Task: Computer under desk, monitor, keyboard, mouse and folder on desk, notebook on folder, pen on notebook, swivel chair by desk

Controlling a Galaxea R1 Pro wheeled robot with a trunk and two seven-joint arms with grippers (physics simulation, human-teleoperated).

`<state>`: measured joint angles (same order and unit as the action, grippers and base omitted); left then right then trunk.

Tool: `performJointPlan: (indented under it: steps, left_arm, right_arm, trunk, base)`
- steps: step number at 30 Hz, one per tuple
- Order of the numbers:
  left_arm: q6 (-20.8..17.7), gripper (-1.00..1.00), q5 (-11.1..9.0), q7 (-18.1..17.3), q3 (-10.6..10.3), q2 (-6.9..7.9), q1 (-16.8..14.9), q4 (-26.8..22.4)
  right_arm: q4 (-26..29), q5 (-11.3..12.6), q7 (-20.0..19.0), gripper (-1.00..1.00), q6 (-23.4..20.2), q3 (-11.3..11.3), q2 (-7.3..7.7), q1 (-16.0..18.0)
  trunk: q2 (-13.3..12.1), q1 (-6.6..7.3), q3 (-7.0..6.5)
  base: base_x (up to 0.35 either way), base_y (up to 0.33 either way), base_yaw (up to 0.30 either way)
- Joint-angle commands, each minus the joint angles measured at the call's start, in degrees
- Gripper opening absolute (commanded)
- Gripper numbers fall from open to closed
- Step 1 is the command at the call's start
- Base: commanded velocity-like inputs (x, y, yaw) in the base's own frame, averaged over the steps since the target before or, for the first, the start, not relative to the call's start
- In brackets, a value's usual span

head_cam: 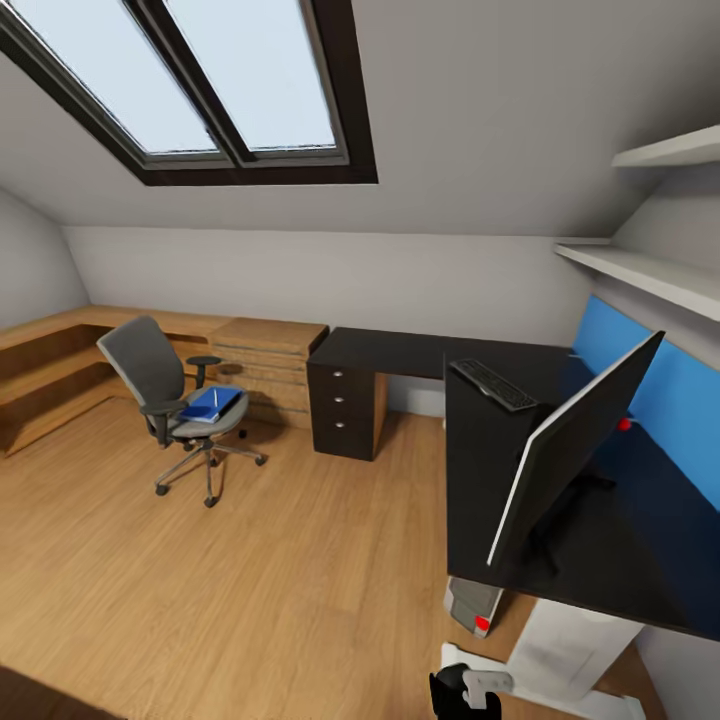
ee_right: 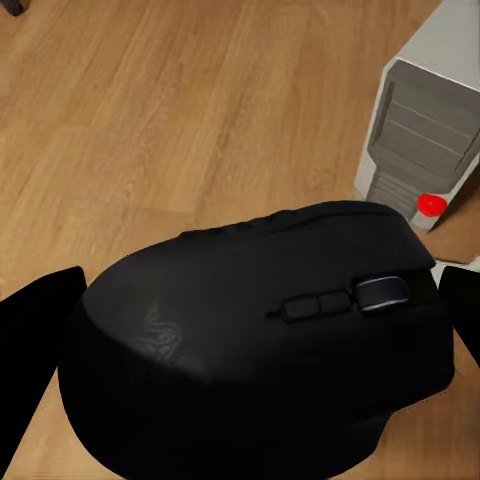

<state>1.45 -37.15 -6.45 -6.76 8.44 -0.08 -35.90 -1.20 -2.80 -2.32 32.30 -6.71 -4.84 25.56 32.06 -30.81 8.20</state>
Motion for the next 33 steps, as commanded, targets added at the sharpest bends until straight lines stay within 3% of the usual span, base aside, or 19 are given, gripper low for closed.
performJointPlan:
  steps: [1,33]
  left_arm:
    - [0.3,1.00,-0.6,0.0,-0.3,0.08,0.0,0.0]
    - [0.6,1.00,-0.6,0.8,-0.3,-0.01,0.0,0.0]
  right_arm:
    - [-0.1,-0.3,-0.3,-1.00,0.3,-0.5,0.04,0.1]
    - [0.0,-0.3,-0.3,-1.00,0.3,-0.5,0.20,0.0]
  trunk:
    - [0.1,-0.02,0.10]
    - [0.1,-0.02,0.12]
  base:
    - [0.045,0.002,0.120]
    - [0.279,0.136,0.008]
